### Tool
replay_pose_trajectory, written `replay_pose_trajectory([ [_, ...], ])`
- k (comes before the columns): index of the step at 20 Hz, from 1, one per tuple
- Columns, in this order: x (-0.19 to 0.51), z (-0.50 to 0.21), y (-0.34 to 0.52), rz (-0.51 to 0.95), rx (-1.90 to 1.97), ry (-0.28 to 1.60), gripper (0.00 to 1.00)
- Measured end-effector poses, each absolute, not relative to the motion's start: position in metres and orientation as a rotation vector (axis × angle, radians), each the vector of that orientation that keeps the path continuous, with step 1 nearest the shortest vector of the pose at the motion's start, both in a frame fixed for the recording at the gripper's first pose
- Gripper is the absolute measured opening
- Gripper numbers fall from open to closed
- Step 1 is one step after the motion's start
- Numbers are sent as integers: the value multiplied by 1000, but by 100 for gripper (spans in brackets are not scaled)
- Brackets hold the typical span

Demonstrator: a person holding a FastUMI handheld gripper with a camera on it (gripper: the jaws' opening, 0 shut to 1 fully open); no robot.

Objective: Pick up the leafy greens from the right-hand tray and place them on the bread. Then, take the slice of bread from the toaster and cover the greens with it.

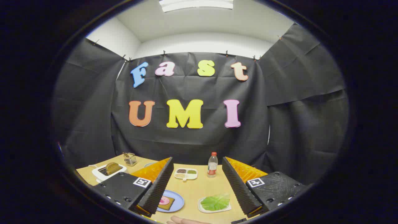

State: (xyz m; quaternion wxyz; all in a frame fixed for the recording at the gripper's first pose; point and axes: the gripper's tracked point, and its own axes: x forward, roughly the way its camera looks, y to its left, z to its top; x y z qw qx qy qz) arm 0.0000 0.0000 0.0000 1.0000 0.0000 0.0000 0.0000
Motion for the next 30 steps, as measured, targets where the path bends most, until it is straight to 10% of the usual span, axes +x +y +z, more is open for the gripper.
replay_pose_trajectory([
  [14, 8, -25, -16, -45, -18, 9, 96],
  [30, 155, -249, -131, -244, -111, 401, 95],
])
